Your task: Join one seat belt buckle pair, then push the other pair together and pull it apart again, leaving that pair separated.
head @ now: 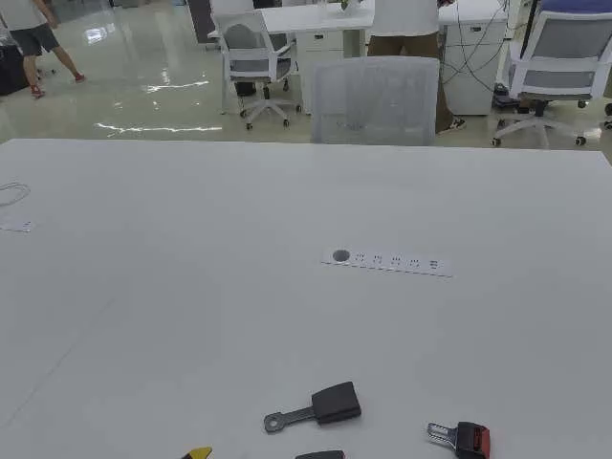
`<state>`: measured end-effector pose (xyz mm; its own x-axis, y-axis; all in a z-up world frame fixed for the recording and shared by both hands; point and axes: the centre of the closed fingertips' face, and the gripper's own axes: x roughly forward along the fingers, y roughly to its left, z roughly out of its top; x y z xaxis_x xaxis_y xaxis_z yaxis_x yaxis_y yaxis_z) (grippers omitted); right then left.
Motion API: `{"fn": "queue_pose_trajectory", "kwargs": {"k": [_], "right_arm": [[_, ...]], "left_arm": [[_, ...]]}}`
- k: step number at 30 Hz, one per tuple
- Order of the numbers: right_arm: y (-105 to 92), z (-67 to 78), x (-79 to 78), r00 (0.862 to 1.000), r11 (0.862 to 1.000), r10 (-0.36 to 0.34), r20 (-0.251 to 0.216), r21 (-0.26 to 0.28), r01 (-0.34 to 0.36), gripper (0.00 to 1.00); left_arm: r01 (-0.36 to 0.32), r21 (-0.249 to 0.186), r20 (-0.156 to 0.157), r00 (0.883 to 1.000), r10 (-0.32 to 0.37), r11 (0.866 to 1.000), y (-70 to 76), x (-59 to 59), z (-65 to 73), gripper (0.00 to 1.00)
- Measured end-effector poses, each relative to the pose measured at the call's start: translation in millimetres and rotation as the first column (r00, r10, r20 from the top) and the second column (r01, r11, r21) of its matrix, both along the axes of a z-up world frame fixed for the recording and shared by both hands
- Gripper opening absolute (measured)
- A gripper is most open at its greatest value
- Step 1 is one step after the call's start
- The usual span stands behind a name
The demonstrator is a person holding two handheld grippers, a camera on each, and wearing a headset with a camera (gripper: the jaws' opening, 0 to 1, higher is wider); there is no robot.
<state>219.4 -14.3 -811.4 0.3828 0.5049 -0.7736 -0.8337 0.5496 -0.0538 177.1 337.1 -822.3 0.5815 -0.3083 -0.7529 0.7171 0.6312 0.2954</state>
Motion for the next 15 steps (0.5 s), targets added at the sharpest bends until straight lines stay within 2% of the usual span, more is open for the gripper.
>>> {"fn": "queue_pose_trajectory", "kwargs": {"k": [3,11,14,15], "right_arm": [[2.9,-2.0,-5.4,1.0,1.0,0.01,-0.019,0.009,-0.01,0.96],[6.4,-2.3,-9.7,0.999,0.999,0.031,-0.009,-0.006,-0.031,0.96],[8.1,-1.7,-10.9,0.999,0.999,0.042,-0.008,-0.005,-0.042,0.96],[8.6,-1.6,-12.0,0.999,0.999,0.049,-0.006,-0.008,-0.049,0.96]], "left_arm": [[0.001,-0.002,0.001,1.0,-0.001,1.0,-0.1,0.1,-0.2,0.9],[-0.01,-0.008,0.01,1.0,0.01,1.0,1.1,2.2,2.3,0.9],[-0.015,0.001,0.001,1.0,0.015,1.0,3.7,1.7,-0.8,0.89],[-0.018,0.005,-0.01,1.0,0.018,1.0,4.6,0.8,-2.4,0.9]]}}
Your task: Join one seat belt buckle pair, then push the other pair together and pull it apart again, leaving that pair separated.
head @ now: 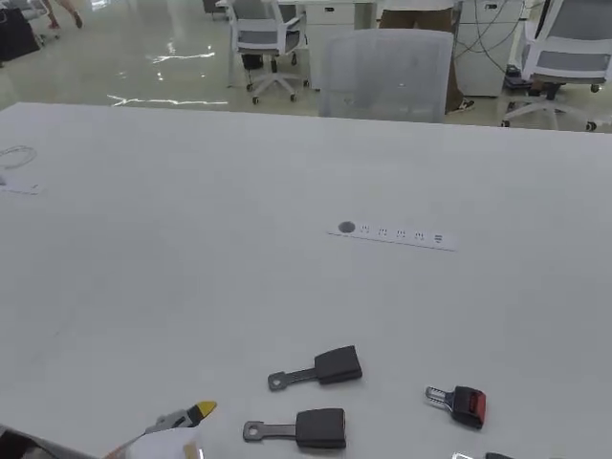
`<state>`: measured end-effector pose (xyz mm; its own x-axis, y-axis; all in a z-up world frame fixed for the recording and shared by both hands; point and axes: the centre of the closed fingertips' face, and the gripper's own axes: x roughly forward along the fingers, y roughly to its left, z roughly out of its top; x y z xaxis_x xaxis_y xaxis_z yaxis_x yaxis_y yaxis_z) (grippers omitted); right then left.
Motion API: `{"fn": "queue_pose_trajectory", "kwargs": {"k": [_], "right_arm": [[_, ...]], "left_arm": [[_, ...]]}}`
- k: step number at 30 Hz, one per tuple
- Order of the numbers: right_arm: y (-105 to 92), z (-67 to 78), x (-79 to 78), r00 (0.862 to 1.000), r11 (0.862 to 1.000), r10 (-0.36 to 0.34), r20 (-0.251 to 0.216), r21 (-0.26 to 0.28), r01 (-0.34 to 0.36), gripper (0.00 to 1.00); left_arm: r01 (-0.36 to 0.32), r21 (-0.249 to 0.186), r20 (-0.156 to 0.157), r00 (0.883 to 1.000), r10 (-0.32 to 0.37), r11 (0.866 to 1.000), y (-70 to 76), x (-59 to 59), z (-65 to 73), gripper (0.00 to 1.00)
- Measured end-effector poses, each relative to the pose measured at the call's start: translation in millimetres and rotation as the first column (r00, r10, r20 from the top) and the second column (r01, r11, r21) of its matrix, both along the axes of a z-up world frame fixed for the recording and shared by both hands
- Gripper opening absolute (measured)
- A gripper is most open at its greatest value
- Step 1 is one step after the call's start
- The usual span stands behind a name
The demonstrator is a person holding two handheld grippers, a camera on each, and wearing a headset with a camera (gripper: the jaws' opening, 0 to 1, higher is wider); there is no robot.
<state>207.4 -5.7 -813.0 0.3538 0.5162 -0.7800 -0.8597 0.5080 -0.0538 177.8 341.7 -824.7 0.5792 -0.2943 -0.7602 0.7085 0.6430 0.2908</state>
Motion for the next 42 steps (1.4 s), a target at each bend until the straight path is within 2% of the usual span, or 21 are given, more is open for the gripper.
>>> {"fn": "queue_pose_trajectory", "kwargs": {"k": [6,12,16,28,35,42], "right_arm": [[2.7,0.8,-2.1,1.0,1.0,0.01,0.005,-0.001,-0.01,0.95],[1.7,-0.4,-2.4,1.0,1.0,0.02,0.009,-0.004,-0.02,0.95],[2.7,-0.5,-2.4,0.999,0.999,0.042,0.022,-0.015,-0.042,0.96],[-4.2,-1.2,6.3,1.0,1.0,-0.004,0.02,-0.004,0.004,0.94],[1.9,0.2,6.5,1.0,1.0,0.017,0.025,0.007,-0.017,0.94],[9.8,7.2,6.8,0.999,0.999,0.022,0.048,0.027,-0.023,0.94]], "left_arm": [[0.005,0.003,0.011,1.0,-0.005,1.0,-1.5,-0.6,2.6,0.89],[0.009,0.012,-0.008,1.0,-0.009,1.0,-2.0,-2.4,-2.1,0.89],[0.012,0.013,-0.003,1.0,-0.012,1.0,-2.3,-1.9,-0.2,0.89],[0.028,0.03,-0.004,1.0,-0.028,0.999,-2.8,-2.9,-1.5,0.89],[0.039,0.054,0.007,0.999,-0.04,0.998,-3.2,-3.6,-0.1,0.89],[0.027,0.047,0.032,0.999,-0.028,0.999,-0.9,0.9,4.8,0.89]]}}
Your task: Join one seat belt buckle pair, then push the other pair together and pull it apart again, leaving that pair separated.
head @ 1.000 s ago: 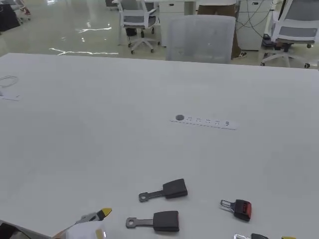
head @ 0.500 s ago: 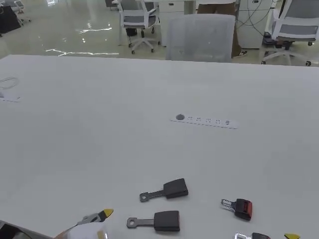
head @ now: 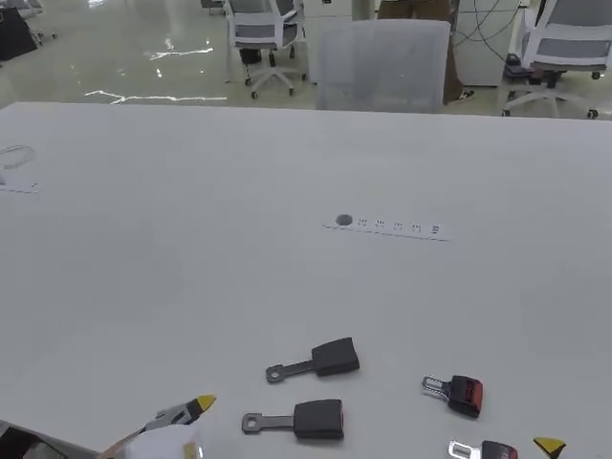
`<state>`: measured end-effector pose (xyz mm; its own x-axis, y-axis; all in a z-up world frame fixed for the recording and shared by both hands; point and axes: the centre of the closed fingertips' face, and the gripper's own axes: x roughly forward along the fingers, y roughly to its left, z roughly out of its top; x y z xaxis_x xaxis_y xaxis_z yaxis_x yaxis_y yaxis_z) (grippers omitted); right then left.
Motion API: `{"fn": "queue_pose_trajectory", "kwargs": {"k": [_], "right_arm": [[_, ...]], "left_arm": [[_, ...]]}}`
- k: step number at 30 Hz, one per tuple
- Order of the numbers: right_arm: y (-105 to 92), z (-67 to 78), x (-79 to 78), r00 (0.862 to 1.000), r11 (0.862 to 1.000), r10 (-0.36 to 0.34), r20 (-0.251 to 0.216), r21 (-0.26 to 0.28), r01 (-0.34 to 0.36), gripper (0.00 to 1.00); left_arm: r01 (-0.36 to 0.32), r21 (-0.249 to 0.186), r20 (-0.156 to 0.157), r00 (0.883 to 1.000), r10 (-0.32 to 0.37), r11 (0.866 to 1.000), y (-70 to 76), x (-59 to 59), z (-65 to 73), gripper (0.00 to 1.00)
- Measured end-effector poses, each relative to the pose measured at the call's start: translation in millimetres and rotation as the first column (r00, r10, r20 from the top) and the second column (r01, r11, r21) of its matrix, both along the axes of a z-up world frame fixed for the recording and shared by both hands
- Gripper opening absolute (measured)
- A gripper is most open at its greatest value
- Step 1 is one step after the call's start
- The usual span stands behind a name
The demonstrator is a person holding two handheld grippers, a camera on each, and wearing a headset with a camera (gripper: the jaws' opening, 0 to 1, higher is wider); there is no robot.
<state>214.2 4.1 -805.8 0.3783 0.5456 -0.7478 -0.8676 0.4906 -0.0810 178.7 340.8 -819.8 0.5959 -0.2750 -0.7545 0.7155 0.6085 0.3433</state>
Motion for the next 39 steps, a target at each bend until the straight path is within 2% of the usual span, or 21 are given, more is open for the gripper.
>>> {"fn": "queue_pose_trajectory", "kwargs": {"k": [4,10,14,24,34,36,38,39], "right_arm": [[-3.7,1.0,1.5,1.0,1.0,-0.024,0.003,0.008,0.024,0.94],[-5.2,0.3,-2.6,0.999,0.999,-0.038,0.002,0.017,0.038,0.94],[-1.9,-2.8,-5.3,0.999,0.999,-0.041,-0.006,0.026,0.041,0.95],[-3.4,-9.1,0.0,0.999,0.999,-0.045,-0.007,0.014,0.045,0.96],[-13.9,-5.3,5.7,0.997,0.997,-0.079,0.008,0.005,0.079,0.95],[-15.1,-3.6,5.7,0.997,0.997,-0.077,0.017,0.0,0.077,0.95],[-14.8,-2.7,4.2,0.997,0.997,-0.073,0.021,-0.002,0.073,0.95],[-14.5,-2.9,2.8,0.998,0.998,-0.065,0.026,-0.009,0.065,0.94]], "left_arm": [[-0.006,-0.016,0.015,1.0,0.006,1.0,-0.3,1.6,4.1,0.88],[-0.021,-0.023,0.015,1.0,0.021,1.0,2.0,4.0,4.6,0.88],[-0.017,-0.025,0.035,0.999,0.018,1.0,1.0,5.4,9.0,0.88],[-0.036,-0.04,0.024,0.999,0.037,0.999,5.2,5.9,6.6,0.88],[-0.071,-0.04,0.004,0.997,0.071,0.997,13.7,4.3,1.3,0.87],[-0.067,-0.045,0.003,0.998,0.067,0.997,10.4,4.4,2.0,0.87],[-0.073,-0.074,0.01,0.997,0.074,0.995,0.3,4.7,5.5,0.88],[-0.012,-0.051,0.029,1.0,0.013,0.999,-5.7,4.0,7.3,0.87]]}}
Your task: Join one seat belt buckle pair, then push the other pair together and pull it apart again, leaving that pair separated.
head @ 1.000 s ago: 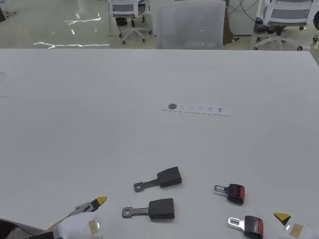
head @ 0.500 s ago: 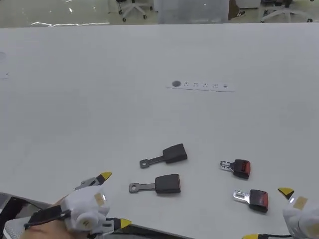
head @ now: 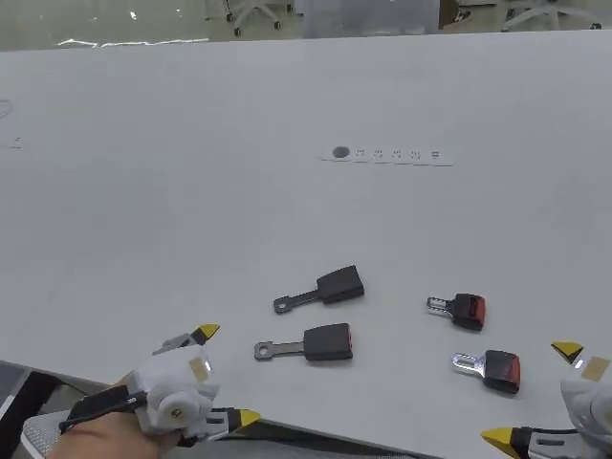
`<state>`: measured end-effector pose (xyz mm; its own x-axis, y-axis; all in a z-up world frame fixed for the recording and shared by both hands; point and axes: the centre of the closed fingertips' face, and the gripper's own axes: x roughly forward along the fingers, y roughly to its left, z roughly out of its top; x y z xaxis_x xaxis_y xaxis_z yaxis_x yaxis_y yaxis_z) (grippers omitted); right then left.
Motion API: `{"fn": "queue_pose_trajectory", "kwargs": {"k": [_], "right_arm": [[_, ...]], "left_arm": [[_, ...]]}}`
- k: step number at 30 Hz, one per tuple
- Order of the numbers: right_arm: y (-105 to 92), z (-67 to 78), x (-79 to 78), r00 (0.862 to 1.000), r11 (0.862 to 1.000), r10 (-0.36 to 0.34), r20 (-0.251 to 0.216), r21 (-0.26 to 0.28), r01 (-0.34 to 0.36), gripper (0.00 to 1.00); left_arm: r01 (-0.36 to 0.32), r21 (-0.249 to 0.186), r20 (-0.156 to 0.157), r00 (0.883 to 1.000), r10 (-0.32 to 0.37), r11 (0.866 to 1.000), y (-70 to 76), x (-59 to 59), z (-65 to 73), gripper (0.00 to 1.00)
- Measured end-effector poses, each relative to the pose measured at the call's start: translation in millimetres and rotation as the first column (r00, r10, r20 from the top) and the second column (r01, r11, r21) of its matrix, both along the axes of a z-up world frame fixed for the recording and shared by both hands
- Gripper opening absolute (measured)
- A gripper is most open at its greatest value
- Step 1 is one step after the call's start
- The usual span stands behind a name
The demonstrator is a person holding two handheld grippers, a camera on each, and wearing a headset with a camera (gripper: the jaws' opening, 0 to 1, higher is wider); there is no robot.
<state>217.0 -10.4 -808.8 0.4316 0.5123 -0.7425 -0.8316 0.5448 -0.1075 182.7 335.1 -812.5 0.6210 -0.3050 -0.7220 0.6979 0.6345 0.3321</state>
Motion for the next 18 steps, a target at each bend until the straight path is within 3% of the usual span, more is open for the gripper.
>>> {"fn": "queue_pose_trajectory", "kwargs": {"k": [1,2,5,8,10,12,15,18], "right_arm": [[0.4,-0.1,-0.6,1.0,1.0,0.006,0.005,-0.003,-0.006,0.94],[1.8,-0.2,-1.8,1.0,1.0,0.011,0.007,-0.004,-0.011,0.94],[3.1,0.4,-1.1,1.0,1.0,-0.009,0.005,0.008,0.009,0.94],[3.7,3.2,-1.0,0.999,0.999,-0.035,0.008,0.009,0.035,0.94],[4.4,6.7,-5.1,0.997,0.997,-0.078,-0.014,0.02,0.078,0.94],[9.7,14.4,-3.5,0.995,0.993,-0.096,0.007,0.066,0.095,0.93],[7.6,9.8,-6.9,0.994,0.991,-0.11,-0.021,0.07,0.111,0.93],[1.0,13.2,-5.5,0.988,0.982,-0.153,-0.027,0.104,0.155,0.93]], "left_arm": [[0.027,0.016,0.031,0.999,-0.027,1.0,-1.0,1.4,3.7,0.86],[-0.013,0.002,0.015,1.0,0.013,1.0,4.5,2.1,3.0,0.86],[-0.041,-0.016,0.027,0.999,0.041,0.999,9.8,7.1,8.0,0.87],[-0.018,-0.026,0.024,1.0,0.018,1.0,2.9,4.3,8.9,0.87],[-0.007,-0.038,0.017,1.0,0.008,0.999,-2.1,1.7,10.6,0.87],[-0.004,-0.064,0.007,1.0,0.005,0.998,-6.0,3.8,10.5,0.87],[-0.08,-0.146,0.042,0.995,0.087,0.986,0.6,12.4,26.0,0.88],[-0.124,-0.166,0.039,0.99,0.132,0.978,9.2,17.5,29.8,0.87]]}}
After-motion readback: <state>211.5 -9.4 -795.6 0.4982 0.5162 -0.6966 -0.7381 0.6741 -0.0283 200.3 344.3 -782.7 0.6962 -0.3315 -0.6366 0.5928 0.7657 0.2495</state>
